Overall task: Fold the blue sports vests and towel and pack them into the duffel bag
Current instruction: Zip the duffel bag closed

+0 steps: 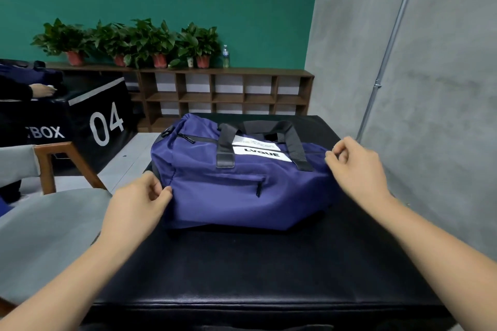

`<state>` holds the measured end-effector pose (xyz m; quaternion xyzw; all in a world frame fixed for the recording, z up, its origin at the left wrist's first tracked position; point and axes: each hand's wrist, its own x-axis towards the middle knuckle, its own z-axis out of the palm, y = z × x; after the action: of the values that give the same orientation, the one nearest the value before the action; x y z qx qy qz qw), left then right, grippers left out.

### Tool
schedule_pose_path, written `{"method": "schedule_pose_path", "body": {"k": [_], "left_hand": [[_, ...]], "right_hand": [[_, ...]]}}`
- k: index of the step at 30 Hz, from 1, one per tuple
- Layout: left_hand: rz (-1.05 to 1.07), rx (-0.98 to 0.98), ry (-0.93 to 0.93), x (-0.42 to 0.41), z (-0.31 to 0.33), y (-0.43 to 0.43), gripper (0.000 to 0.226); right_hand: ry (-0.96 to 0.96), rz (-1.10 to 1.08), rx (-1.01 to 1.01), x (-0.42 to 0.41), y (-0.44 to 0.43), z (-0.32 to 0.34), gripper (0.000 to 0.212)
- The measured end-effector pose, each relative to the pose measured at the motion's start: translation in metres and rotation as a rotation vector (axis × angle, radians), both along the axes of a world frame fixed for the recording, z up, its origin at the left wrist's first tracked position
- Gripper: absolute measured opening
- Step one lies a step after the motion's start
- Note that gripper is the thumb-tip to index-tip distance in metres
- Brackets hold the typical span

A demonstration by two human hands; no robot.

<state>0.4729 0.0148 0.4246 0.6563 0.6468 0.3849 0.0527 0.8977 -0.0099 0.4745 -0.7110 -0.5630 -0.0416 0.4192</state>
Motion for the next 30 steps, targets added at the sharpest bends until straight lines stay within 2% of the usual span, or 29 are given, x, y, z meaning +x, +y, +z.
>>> {"method": "schedule_pose_path", "body": {"k": [2, 4, 7, 9, 12, 16, 19, 22, 26, 30], "left_hand": [[-0.056, 0.018, 0.004, 0.009, -0.006, -0.004, 0.029], [-0.112, 0.035, 0.007, 0.016, -0.012, -0.006, 0.027], [-0.212, 0.057, -0.026, 0.027, -0.019, -0.008, 0.022], [-0.283, 0.072, -0.055, 0.034, -0.019, -0.009, 0.025], [-0.348, 0.071, -0.078, 0.045, -0.015, -0.009, 0.046], [-0.342, 0.028, -0.124, 0.055, -0.009, 0.003, 0.054], [-0.344, -0.059, -0.160, 0.055, -0.004, 0.017, 0.065], [-0.353, -0.171, -0.219, 0.055, 0.001, 0.029, 0.074], [-0.242, -0.046, -0.306, 0.067, 0.004, 0.017, 0.045], [-0.310, 0.116, -0.148, 0.083, 0.011, -0.023, 0.036]], "right_hand": [[0.074, -0.059, -0.104, 0.018, 0.010, 0.001, 0.025], [0.227, -0.074, -0.225, 0.032, 0.020, -0.002, 0.036], [0.482, 0.056, -0.340, 0.041, 0.027, -0.013, 0.044], [0.570, 0.144, -0.382, 0.040, 0.026, -0.017, 0.043], [0.604, 0.194, -0.366, 0.035, 0.021, -0.021, 0.036], [0.615, 0.188, -0.349, 0.029, 0.007, -0.023, 0.038], [0.688, 0.211, -0.341, 0.015, -0.016, -0.021, 0.032], [0.757, 0.262, -0.346, -0.012, -0.044, -0.025, 0.039], [0.739, 0.379, -0.371, -0.053, -0.075, -0.035, 0.048], [0.725, 0.443, -0.367, -0.087, -0.092, -0.040, 0.052]]}}
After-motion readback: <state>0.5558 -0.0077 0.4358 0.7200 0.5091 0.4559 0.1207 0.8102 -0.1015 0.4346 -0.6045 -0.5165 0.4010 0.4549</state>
